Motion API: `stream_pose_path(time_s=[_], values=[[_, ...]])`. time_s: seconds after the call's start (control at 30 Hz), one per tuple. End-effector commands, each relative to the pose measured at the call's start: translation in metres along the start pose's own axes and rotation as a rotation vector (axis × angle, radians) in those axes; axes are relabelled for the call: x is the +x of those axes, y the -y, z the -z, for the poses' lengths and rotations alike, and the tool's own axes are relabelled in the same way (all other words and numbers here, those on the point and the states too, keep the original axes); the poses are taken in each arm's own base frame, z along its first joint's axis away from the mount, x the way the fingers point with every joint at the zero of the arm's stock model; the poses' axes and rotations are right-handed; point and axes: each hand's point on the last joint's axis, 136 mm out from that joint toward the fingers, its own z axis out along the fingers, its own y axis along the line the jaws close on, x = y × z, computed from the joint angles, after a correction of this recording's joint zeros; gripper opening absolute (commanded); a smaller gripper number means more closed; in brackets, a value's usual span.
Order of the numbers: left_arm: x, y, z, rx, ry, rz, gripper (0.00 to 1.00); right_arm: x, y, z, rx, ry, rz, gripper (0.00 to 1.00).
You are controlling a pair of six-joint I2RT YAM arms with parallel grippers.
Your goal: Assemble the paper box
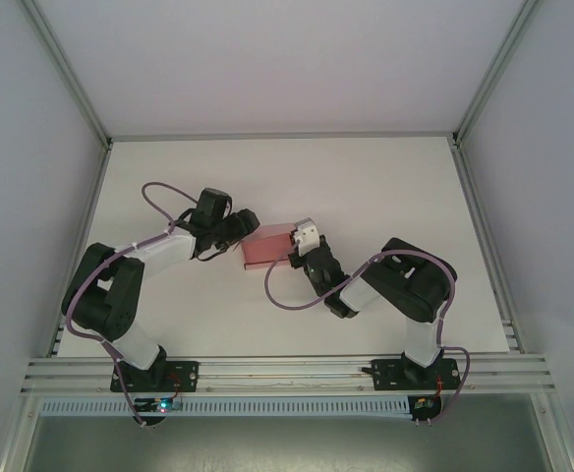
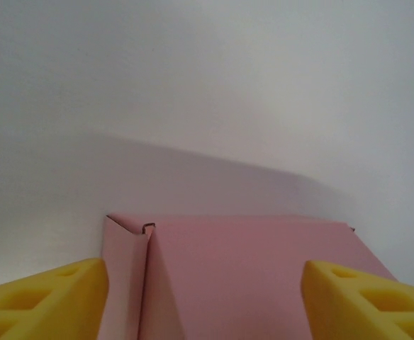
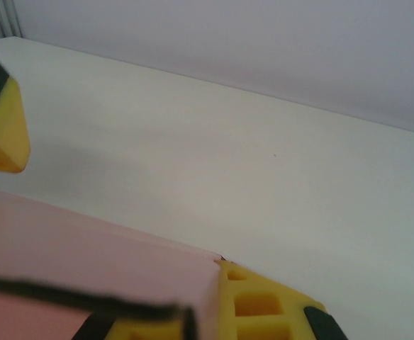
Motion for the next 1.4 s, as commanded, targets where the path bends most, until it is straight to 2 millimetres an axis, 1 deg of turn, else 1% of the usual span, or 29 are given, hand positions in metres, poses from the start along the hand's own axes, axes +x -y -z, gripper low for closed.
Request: stream_pose_path(time_s=[0.0, 0.1, 0.17, 0.2, 0.27, 0.33, 0.37, 0.5, 0.53, 0.57, 0.63, 0.8, 1.0, 1.07, 1.13, 1.2, 1.27, 1.37], values=[[0.007, -0.011, -0.005, 0.023, -0.013, 0.037, 0.68, 0.063, -0.013, 0.014, -0.080, -0.213, 0.091, 0.07], [0.014, -0.017, -0.011, 0.031, -0.024, 0.056, 0.64, 0.057, -0.015, 0.017, -0.082, -0.211, 0.084, 0.12], [0.017, -0.022, -0.015, 0.023, -0.035, 0.066, 0.62, 0.052, -0.016, 0.019, -0.083, -0.215, 0.081, 0.18], [0.018, -0.023, -0.016, 0.022, -0.039, 0.069, 0.61, 0.051, -0.017, 0.020, -0.085, -0.222, 0.081, 0.19], [0.020, -0.026, -0.018, 0.020, -0.039, 0.079, 0.53, 0.049, -0.018, 0.021, -0.081, -0.244, 0.072, 0.20], [0.022, -0.027, -0.020, 0.021, -0.035, 0.078, 0.51, 0.049, -0.019, 0.023, -0.089, -0.263, 0.065, 0.21], [0.024, -0.028, -0.020, 0.019, -0.036, 0.076, 0.48, 0.047, -0.020, 0.025, -0.094, -0.262, 0.060, 0.22], [0.027, -0.035, -0.023, -0.009, -0.041, 0.056, 0.43, 0.037, -0.016, 0.036, -0.105, -0.241, 0.041, 0.37], [0.027, -0.038, -0.023, -0.018, -0.039, 0.044, 0.40, 0.034, -0.015, 0.039, -0.108, -0.244, 0.038, 0.39], [0.028, -0.039, -0.023, -0.027, -0.041, 0.034, 0.39, 0.031, -0.015, 0.043, -0.116, -0.248, 0.042, 0.40], [0.030, -0.043, -0.022, -0.047, -0.040, 0.013, 0.39, 0.027, -0.018, 0.050, -0.154, -0.274, 0.050, 0.49], [0.032, -0.053, -0.022, -0.091, -0.032, -0.011, 0.36, 0.025, -0.032, 0.072, -0.292, -0.339, 0.082, 0.67], [0.036, -0.058, -0.026, -0.094, -0.043, -0.021, 0.35, 0.023, -0.030, 0.099, -0.363, -0.342, 0.089, 0.91], [0.038, -0.059, -0.027, -0.096, -0.047, -0.024, 0.35, 0.014, -0.025, 0.105, -0.355, -0.317, 0.060, 0.98], [0.040, -0.058, -0.028, -0.094, -0.053, -0.031, 0.34, 0.000, -0.022, 0.112, -0.365, -0.271, 0.029, 0.98], [0.041, -0.058, -0.028, -0.091, -0.055, -0.042, 0.34, -0.019, -0.014, 0.114, -0.343, -0.215, -0.028, 0.98], [0.042, -0.057, -0.027, -0.092, -0.057, -0.054, 0.34, -0.036, -0.005, 0.112, -0.315, -0.177, -0.089, 0.98], [0.043, -0.057, -0.026, -0.098, -0.058, -0.066, 0.35, -0.056, 0.007, 0.102, -0.293, -0.189, -0.166, 0.98]])
